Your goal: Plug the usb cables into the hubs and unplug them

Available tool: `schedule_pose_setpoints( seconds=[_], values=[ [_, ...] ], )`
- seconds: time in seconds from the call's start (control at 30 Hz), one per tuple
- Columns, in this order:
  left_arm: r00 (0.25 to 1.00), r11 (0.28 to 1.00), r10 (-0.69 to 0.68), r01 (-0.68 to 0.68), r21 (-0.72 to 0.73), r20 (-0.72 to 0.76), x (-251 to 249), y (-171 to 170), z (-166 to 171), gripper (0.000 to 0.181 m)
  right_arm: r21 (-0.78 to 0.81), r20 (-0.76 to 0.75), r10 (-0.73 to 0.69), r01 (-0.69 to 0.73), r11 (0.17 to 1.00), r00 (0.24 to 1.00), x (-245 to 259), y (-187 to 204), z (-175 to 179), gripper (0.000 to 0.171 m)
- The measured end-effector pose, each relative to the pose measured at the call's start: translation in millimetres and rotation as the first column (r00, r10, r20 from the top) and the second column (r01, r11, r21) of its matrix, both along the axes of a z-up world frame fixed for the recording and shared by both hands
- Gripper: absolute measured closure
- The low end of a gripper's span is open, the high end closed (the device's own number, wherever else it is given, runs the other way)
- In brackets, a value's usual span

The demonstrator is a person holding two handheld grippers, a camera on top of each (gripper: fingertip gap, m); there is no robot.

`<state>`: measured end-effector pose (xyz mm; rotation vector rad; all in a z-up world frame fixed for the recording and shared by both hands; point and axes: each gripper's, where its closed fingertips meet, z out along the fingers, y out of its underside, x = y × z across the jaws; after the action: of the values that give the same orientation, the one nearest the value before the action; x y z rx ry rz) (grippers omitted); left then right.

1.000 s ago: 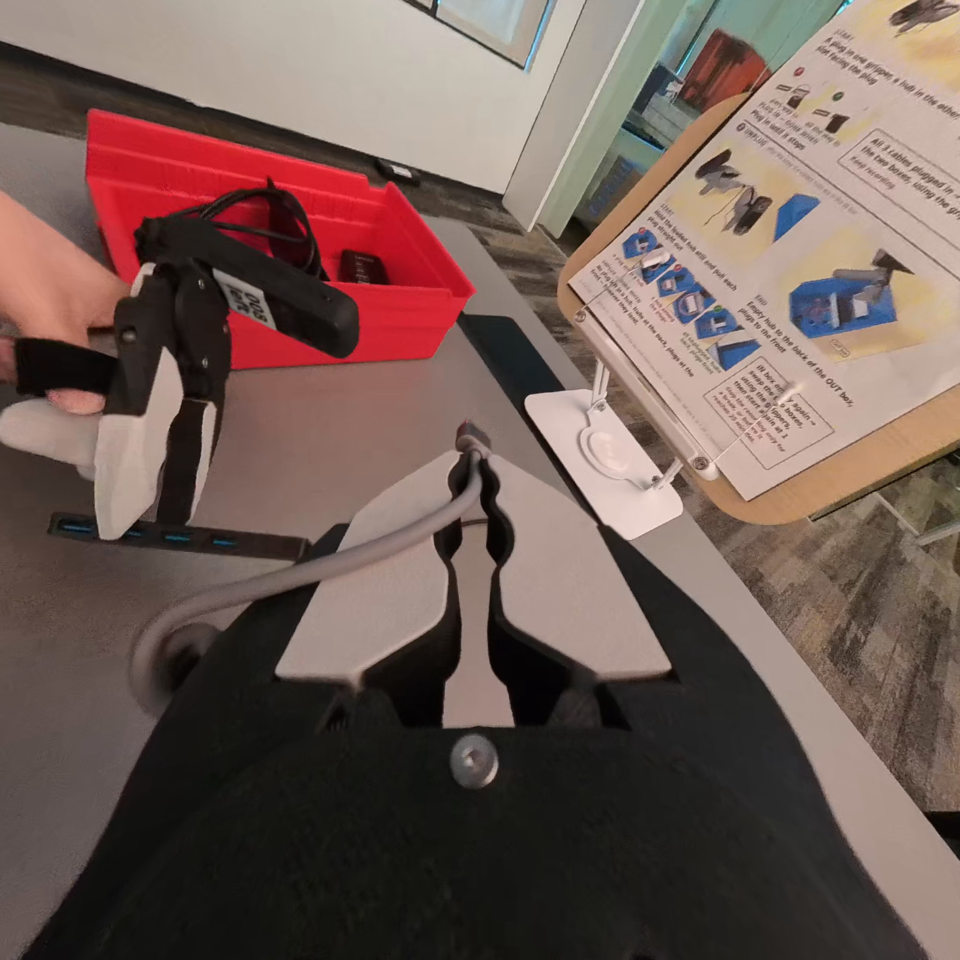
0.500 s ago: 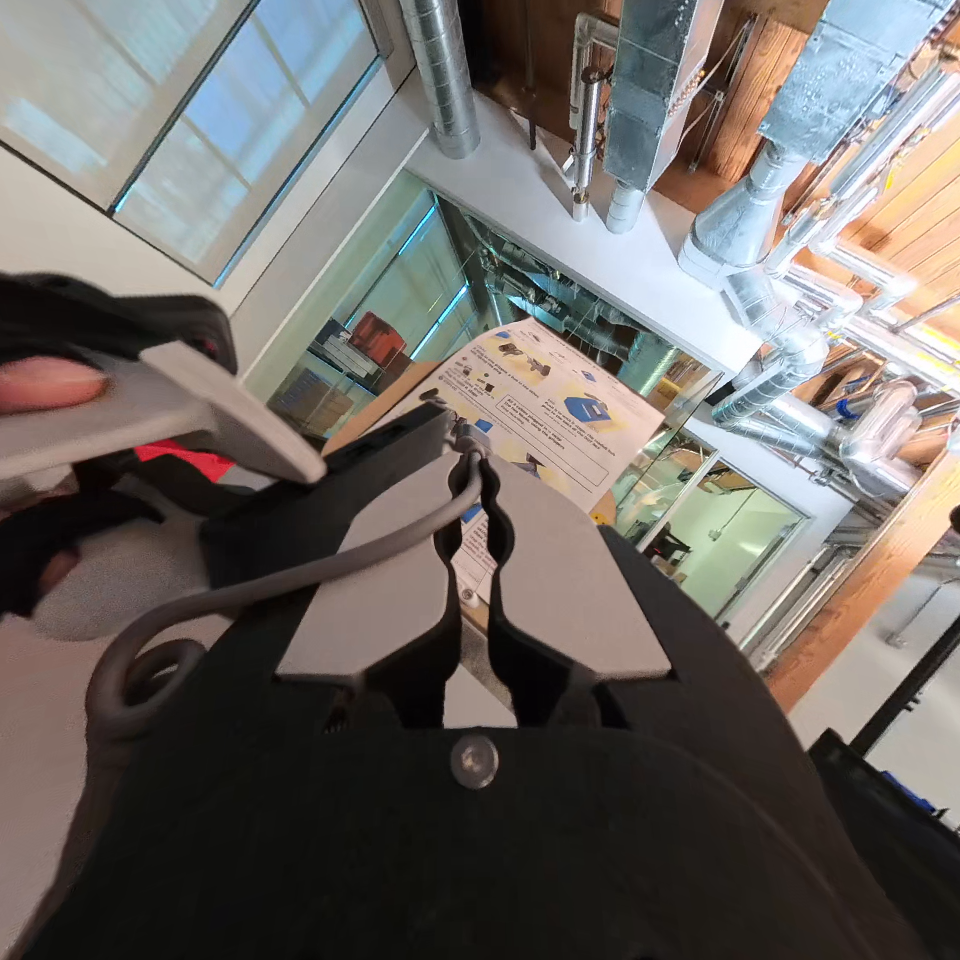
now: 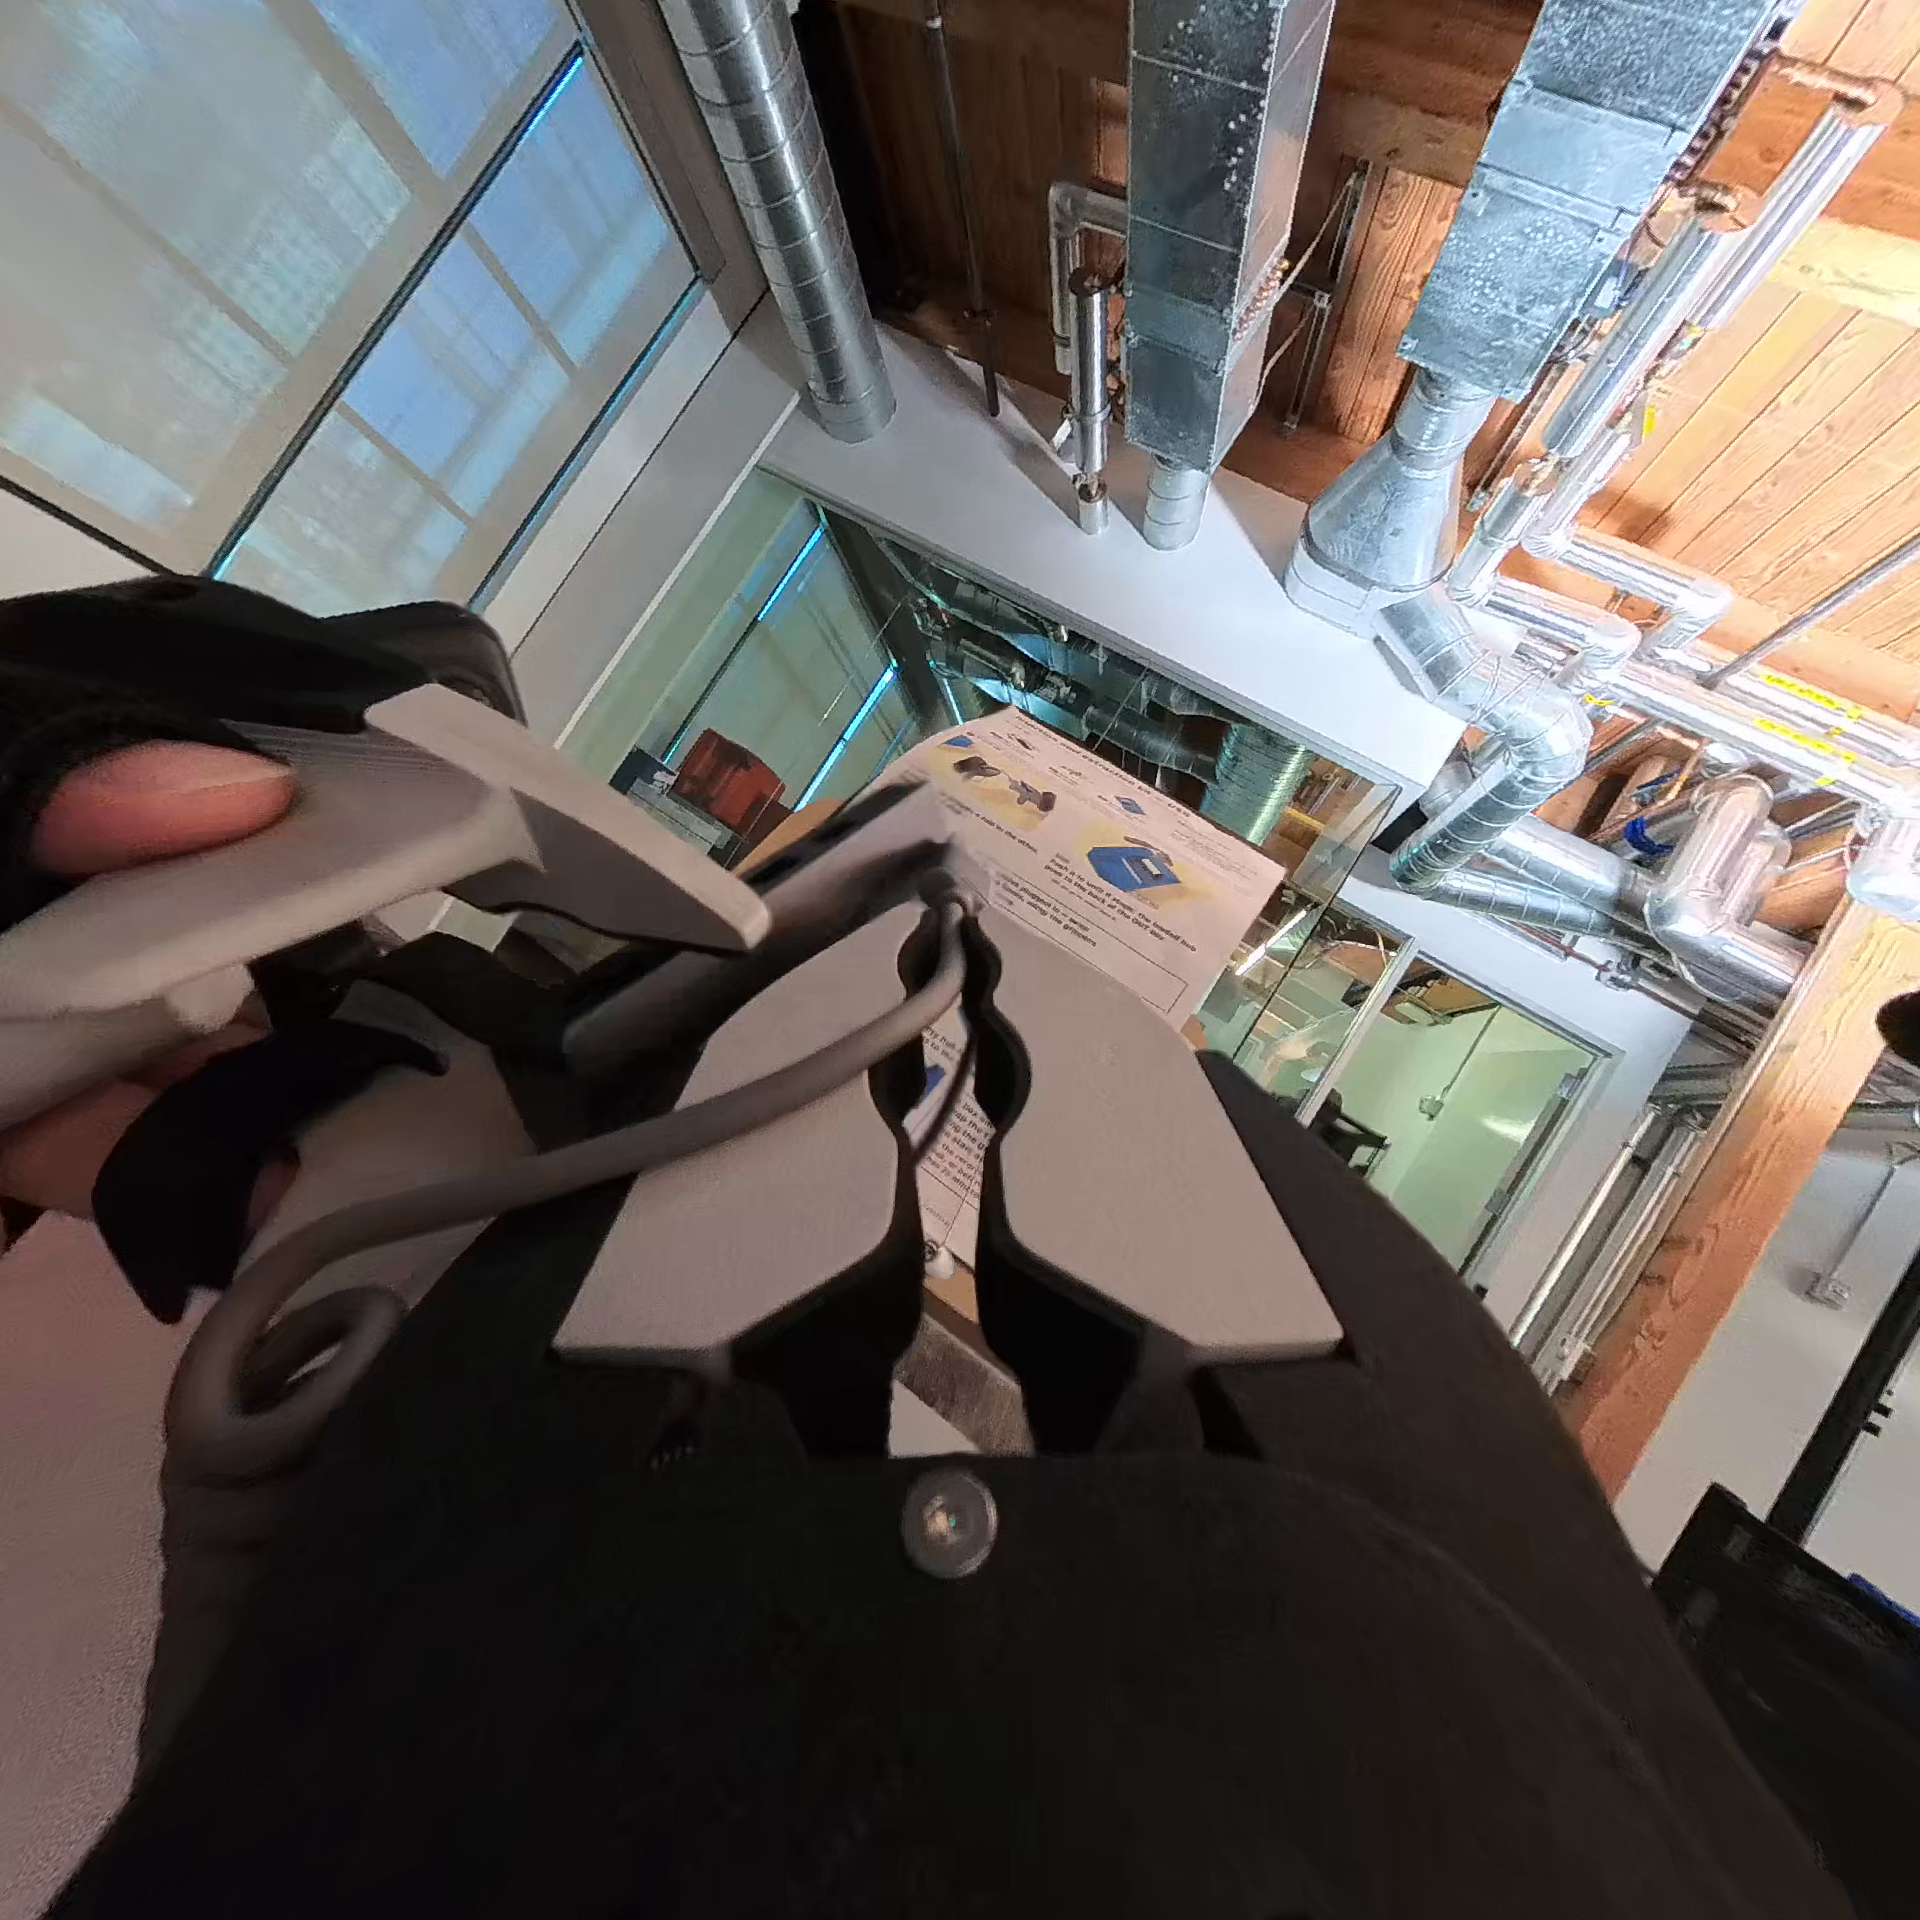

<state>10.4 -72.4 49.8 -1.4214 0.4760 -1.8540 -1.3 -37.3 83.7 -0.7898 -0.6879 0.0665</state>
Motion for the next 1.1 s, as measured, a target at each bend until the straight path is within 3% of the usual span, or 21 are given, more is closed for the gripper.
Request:
schedule_pose_setpoints(
  seconds=[0.1, 0.33, 0.4, 0.47, 0.53, 0.57, 0.63, 0.77, 1.1],
  values=[
    [0.999, 0.999, 0.036, -0.035, 0.028, -0.041, 5, 1, -2, 0.145, 0.060, 0.006, -0.025, 0.025, 0.998, 1.000, -1, -5, 2, 0.167],
    [0.956, 0.960, 0.229, -0.190, 0.206, -0.184, -12, 13, 4, 0.146, -0.001, 0.008, 0.045, -0.044, 0.999, 0.999, 0, 0, 1, 0.167],
    [0.888, 0.929, 0.329, -0.245, 0.276, -0.321, -22, 22, -6, 0.146, 0.002, 0.037, 0.055, -0.055, 0.998, 0.998, 1, 2, 5, 0.167],
    [0.731, 0.855, 0.497, -0.321, 0.407, -0.468, -39, 38, -20, 0.146, -0.001, 0.092, 0.055, -0.055, 0.998, 0.994, 4, 5, 8, 0.167],
    [0.566, 0.763, 0.637, -0.362, 0.536, -0.523, -56, 51, -24, 0.146, 0.013, 0.208, 0.091, -0.096, 0.995, 0.974, -2, 0, 6, 0.167],
    [0.521, 0.735, 0.670, -0.365, 0.571, -0.529, -60, 54, -23, 0.146, 0.018, 0.273, 0.097, -0.105, 0.994, 0.957, -5, -3, 4, 0.167],
    [0.475, 0.700, 0.707, -0.366, 0.614, -0.523, -61, 58, -21, 0.146, 0.033, 0.423, 0.075, -0.098, 0.995, 0.903, -13, -7, -4, 0.167],
    [0.360, 0.615, 0.784, -0.339, 0.712, -0.506, -63, 68, -25, 0.147, 0.153, 0.604, -0.103, 0.011, 0.988, 0.790, -15, -10, -13, 0.167],
    [0.223, 0.537, 0.842, -0.251, 0.805, -0.492, -61, 78, -39, 0.147, 0.243, 0.712, -0.251, 0.105, 0.964, 0.656, -18, 1, -29, 0.167]
  ],
)
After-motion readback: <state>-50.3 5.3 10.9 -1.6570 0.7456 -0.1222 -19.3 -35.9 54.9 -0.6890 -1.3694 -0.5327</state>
